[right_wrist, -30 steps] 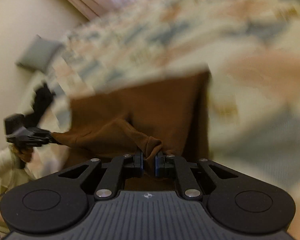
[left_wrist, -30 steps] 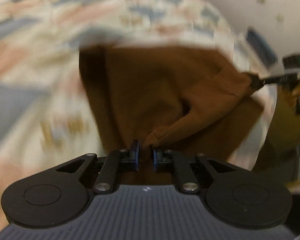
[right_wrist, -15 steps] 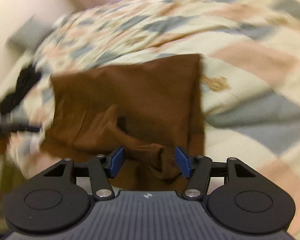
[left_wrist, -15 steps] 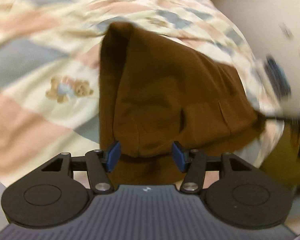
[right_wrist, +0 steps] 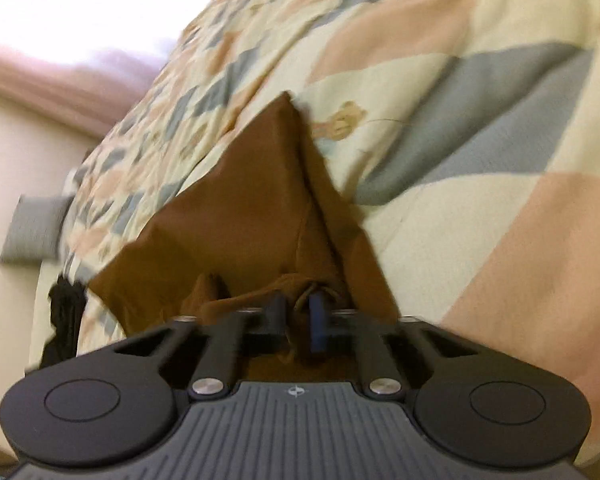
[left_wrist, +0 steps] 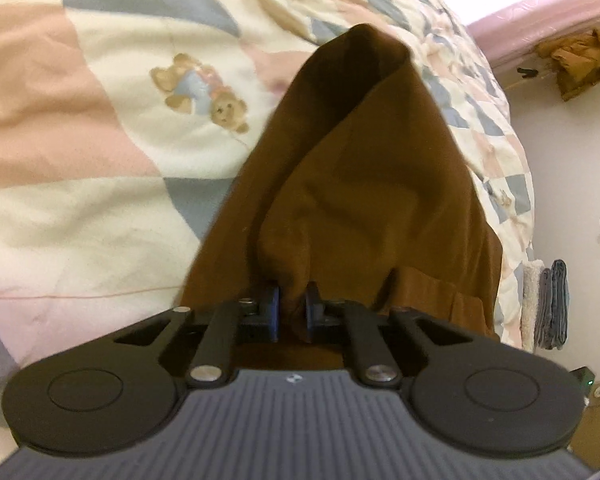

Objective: Fold clothes
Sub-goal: 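Grasp the hem with the right tool while the left tool grasps it too, lift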

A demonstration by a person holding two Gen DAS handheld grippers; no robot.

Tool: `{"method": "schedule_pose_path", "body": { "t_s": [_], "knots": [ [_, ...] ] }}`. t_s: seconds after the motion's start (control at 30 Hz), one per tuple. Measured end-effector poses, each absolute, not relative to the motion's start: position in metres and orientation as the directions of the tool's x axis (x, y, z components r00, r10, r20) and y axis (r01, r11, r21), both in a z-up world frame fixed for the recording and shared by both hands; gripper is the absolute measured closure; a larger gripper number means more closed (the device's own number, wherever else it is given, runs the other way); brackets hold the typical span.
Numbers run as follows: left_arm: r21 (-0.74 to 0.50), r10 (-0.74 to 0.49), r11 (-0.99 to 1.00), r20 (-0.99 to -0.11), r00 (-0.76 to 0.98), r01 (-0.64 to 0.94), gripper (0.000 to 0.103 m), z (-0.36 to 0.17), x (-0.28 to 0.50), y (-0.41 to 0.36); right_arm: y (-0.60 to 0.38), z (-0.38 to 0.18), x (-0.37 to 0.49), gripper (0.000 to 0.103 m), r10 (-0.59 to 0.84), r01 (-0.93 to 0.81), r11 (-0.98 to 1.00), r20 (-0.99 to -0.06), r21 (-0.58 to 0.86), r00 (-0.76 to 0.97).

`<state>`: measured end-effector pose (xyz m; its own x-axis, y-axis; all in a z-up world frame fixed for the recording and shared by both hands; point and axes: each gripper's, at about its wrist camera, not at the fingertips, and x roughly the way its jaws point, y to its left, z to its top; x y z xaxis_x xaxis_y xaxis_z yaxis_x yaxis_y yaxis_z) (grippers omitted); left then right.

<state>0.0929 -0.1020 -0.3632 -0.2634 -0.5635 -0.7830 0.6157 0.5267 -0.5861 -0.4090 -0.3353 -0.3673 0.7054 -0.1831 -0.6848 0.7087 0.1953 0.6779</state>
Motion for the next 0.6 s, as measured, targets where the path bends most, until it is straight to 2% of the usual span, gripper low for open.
{"method": "schedule_pose_path", "body": {
  "t_s": [0.27,0.43,0.6],
  "knots": [
    [-0.516,-0.546,0.461,-0.806,-0.228,0.722,0.095,-0.337,0.078,-0.09,-0.324,-0.329,-0.413,0.096,-0.164,0.678,0.464,-0.697,0.57,0.698],
    [-0.442,-0.487,0.475,-0.852,-0.19,0.761,0.095,-0.358,0.071,-0.099,-0.316,-0.345,-0.406,0.094,-0.111,0.688,0.543,-0.771,0.481,0.627],
    [-0.395,-0.471,0.461,-0.868,-0.158,0.795,0.092,-0.358,0.071,-0.097,-0.298,-0.34,-0.403,0.098,-0.113,0.649,0.651,-0.795,0.394,0.596]
  ]
}}
